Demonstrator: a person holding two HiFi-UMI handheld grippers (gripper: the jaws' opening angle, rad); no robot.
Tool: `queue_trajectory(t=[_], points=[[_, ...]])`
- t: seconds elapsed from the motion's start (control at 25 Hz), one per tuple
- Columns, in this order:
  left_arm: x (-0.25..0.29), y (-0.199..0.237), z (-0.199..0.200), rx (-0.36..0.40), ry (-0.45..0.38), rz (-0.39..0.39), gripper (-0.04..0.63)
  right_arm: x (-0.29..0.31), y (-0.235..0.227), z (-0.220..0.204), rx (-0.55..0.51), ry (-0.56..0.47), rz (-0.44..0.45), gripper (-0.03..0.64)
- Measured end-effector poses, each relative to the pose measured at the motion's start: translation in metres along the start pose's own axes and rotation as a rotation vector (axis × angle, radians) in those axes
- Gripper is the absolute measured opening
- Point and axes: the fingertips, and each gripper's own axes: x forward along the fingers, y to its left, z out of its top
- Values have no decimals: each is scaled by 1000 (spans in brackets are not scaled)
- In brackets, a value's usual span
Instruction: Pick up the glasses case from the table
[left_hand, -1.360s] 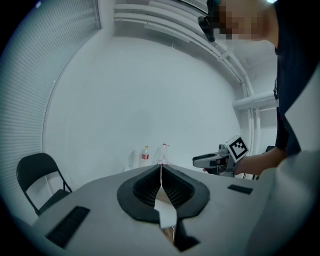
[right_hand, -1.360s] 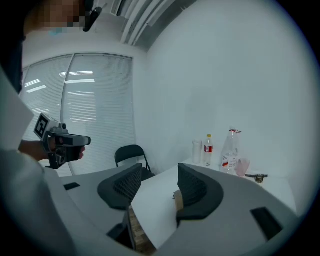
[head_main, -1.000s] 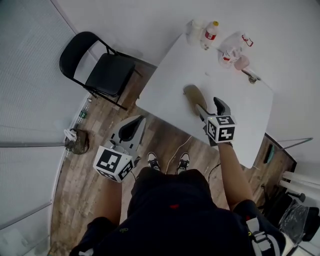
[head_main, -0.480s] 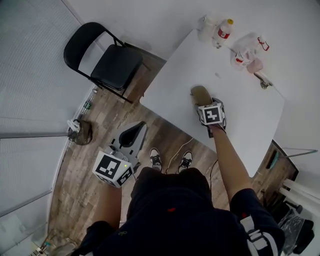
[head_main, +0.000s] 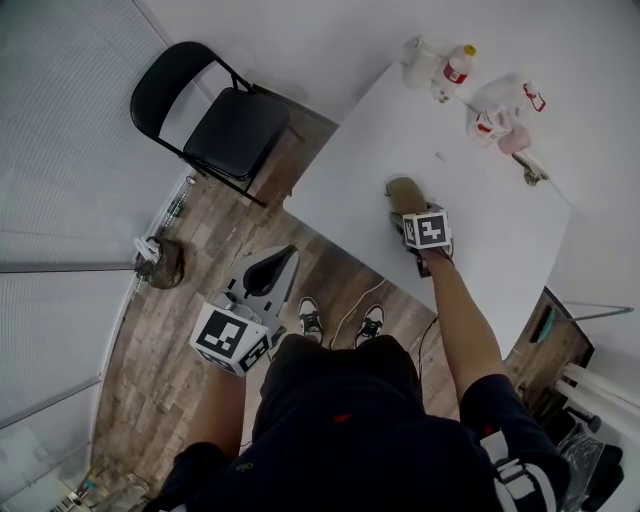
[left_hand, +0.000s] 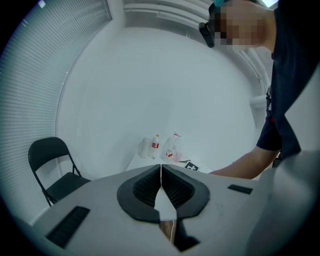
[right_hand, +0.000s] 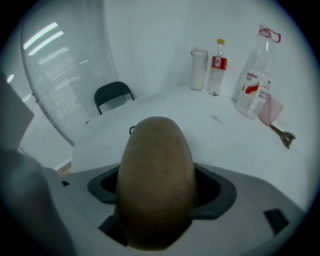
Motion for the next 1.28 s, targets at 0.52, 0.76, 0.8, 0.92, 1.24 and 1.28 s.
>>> queue_trajectory(t=[0.52, 0.76, 0.8, 0.92, 1.24, 1.28], points=[[-8, -13, 21, 31, -38, -28, 23, -136, 30, 58, 58, -388, 98, 388], [0, -38, 56, 112, -80, -69, 23, -248, 41, 86, 60, -623, 116, 388], [3, -43, 61, 126, -85, -79, 24, -267, 42, 89, 51, -658, 111, 388], [10, -57, 75, 146, -113, -110, 23, -318, 44, 95, 22, -756, 88, 388], [22, -98, 96, 201, -150, -196, 23, -398, 40, 82, -3, -894, 6, 388], [23, -101, 98, 213, -151, -200, 23, -405, 39, 80, -7, -906, -6, 388]])
